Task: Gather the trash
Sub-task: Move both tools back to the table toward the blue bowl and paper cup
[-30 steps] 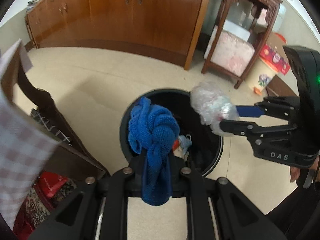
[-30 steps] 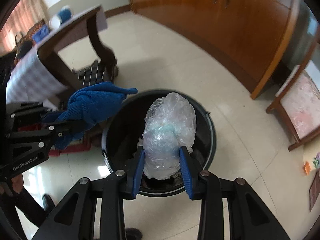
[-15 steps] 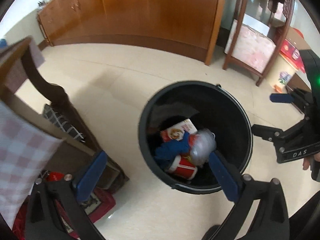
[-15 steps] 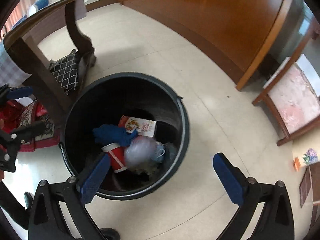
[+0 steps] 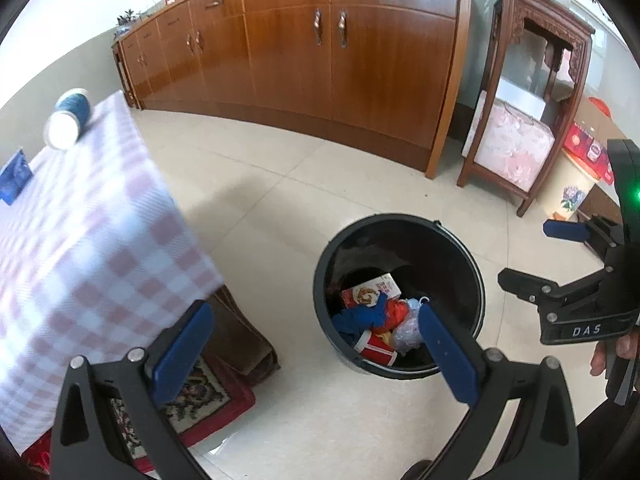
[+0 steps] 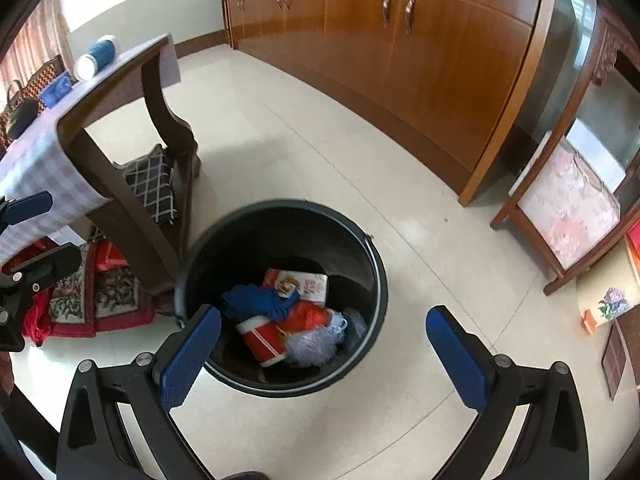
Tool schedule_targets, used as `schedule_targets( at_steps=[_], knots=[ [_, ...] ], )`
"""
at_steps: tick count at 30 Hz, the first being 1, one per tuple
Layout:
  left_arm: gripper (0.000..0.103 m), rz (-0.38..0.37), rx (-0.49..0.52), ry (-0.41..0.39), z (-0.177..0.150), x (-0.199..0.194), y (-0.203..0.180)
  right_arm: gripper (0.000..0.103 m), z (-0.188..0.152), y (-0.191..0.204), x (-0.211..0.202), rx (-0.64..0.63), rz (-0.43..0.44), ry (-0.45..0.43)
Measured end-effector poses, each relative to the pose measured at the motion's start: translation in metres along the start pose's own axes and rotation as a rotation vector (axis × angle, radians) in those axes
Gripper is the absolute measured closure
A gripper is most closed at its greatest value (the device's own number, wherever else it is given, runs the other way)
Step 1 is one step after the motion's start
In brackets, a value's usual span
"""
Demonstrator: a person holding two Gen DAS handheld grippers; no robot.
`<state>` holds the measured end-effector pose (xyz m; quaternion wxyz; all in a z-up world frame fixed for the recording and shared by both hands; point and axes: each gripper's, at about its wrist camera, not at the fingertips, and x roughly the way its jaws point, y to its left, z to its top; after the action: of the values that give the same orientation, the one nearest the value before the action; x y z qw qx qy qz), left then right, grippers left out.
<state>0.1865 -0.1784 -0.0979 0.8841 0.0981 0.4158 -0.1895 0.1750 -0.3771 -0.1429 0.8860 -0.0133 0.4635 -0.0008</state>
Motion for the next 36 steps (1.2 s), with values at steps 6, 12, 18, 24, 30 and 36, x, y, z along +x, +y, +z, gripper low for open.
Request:
schedule_targets(
  at_steps=[6,12,18,24,30,36],
  knots=[
    [0.000,0.030,-0.029,-0.047,0.003,-0.025,0.017,0.000,0.016,0.021,-0.023,-0.017,0.003,-0.052],
    [0.000,0.069,-0.050,-0.091,0.005,-0.049,0.036,0.000,0.033,0.050,-0.043,-0.054,0.029,-0.099],
    [0.000,0.119,-0.103,-0.128,0.002,-0.070,0.068,0.000,0.052,0.084,-0.060,-0.114,0.060,-0.143],
    [0.000,0.178,-0.161,-0.159,-0.003,-0.089,0.103,0.000,0.073,0.122,-0.072,-0.160,0.096,-0.182],
    [0.000,0.248,-0.219,-0.185,-0.011,-0.109,0.146,0.000,0.097,0.166,-0.085,-0.197,0.148,-0.236],
    [0.000,0.330,-0.279,-0.214,-0.023,-0.130,0.197,0.000,0.123,0.213,-0.088,-0.240,0.204,-0.273]
  ],
)
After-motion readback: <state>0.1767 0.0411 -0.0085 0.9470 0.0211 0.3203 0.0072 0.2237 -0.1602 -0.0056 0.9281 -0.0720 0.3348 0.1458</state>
